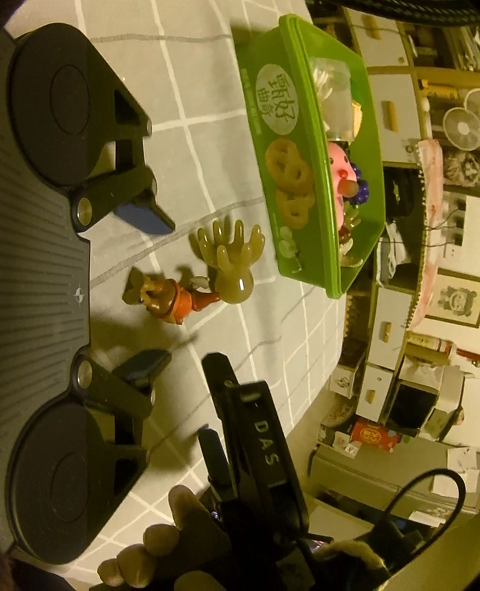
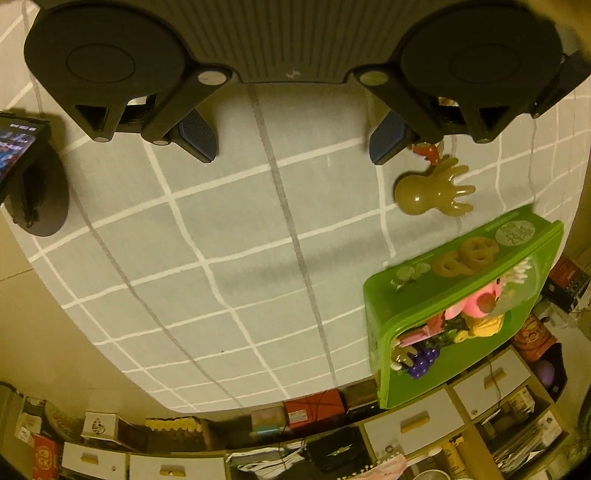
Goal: Organize rigid objects
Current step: 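Lower the left tool onto the red-orange fox figurine and close it, then lower the right tool to the brown octopus while the left tool holds the fox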
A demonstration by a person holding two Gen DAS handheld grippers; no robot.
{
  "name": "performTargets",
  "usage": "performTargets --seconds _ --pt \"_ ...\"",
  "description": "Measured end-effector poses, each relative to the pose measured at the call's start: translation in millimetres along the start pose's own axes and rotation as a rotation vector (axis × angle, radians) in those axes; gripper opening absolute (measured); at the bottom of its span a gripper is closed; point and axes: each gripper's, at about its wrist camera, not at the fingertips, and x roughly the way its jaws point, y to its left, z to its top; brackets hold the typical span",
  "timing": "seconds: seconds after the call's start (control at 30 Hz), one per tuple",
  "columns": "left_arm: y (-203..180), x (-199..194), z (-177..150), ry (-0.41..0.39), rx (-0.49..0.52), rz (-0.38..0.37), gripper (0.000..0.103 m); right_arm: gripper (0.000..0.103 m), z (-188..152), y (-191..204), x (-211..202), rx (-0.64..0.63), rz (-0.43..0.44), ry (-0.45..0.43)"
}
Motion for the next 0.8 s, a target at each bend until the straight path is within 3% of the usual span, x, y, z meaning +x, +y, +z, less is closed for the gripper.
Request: performTargets --seconds 0.03,0.13,0.2,0.43,0.8 --pt "-1 0 0 0.003 0.010 -0.002 0.050 0.083 -1 0 1 -0.001 0.005 0.003" --pt "-1 1 0 0.009 0.025 -0.022 0.033 0.084 -2 2 2 -0.018 -0.002 -0.008" --pt "-2 1 -1 0.008 0.026 -0.027 0.028 0.084 -2 4 3 -0.027 -0.008 -0.015" --pt "4 -7 -4 -0.001 0.008 -0.005 0.027 0.084 -5 9 5 -0.066 -0.026 -0.038" --pt "47 -24 -8 -0.014 -0.082 0.133 0.027 0.084 -14 33 9 -0.168 -0.027 -0.073"
